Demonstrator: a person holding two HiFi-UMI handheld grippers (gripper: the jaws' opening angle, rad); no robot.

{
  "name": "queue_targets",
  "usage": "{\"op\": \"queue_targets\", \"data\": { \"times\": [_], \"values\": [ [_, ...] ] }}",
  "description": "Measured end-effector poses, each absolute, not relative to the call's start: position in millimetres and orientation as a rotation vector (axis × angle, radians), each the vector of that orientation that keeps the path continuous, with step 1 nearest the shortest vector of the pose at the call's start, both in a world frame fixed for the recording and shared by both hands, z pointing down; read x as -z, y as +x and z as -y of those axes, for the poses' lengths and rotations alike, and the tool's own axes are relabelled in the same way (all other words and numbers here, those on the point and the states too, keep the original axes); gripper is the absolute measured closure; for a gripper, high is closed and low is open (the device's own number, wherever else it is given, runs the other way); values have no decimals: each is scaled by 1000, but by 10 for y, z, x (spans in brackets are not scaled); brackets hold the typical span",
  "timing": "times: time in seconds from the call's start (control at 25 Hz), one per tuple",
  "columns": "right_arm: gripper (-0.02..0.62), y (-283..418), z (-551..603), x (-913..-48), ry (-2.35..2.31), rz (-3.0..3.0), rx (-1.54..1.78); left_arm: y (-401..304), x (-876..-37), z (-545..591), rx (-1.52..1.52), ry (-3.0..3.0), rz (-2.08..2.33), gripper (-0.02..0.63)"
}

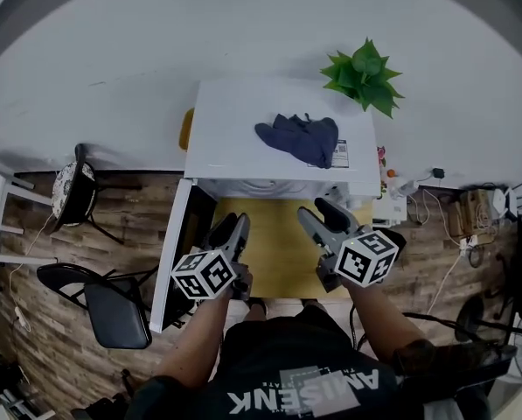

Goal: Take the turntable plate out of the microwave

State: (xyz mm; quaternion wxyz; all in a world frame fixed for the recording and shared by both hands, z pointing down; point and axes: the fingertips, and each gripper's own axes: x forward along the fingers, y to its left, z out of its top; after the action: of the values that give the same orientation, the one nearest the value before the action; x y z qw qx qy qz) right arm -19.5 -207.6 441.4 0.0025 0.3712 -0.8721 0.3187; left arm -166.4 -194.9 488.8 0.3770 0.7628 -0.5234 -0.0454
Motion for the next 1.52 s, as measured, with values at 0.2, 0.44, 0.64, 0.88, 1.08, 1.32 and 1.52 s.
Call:
{"op": "queue_targets", "data": {
  "times": [0.2, 0.44, 0.64, 0.88, 1.08, 1.32, 1.52],
  "values": [
    [359, -240, 2088, -4993, 1201, 2612, -1248, -1674, -5286, 2046, 99, 1872, 1300, 454],
    [293, -221, 2230, -5641, 1300, 2445, -1610, -1760, -5732, 2191, 82, 1746, 1337, 446],
    [284, -310, 2319, -5946, 1305, 2370, -1698, -1752, -5948, 2300, 85, 1701, 1321, 428],
    [262, -476, 2429, -6221, 1358, 2263, -1883, -1695, -6205, 2451, 139, 1617, 1268, 386],
    [253, -596, 2591, -6333, 1404, 2212, -2017, -1730, -6336, 2600, 152, 1547, 1310, 362],
    [252, -698, 2752, -6442, 1470, 2142, -2137, -1731, -6449, 2743, 230, 1464, 1273, 354],
    [252, -746, 2842, -6484, 1510, 2087, -2260, -1730, -6483, 2838, 251, 1442, 1259, 354]
  ]
}}
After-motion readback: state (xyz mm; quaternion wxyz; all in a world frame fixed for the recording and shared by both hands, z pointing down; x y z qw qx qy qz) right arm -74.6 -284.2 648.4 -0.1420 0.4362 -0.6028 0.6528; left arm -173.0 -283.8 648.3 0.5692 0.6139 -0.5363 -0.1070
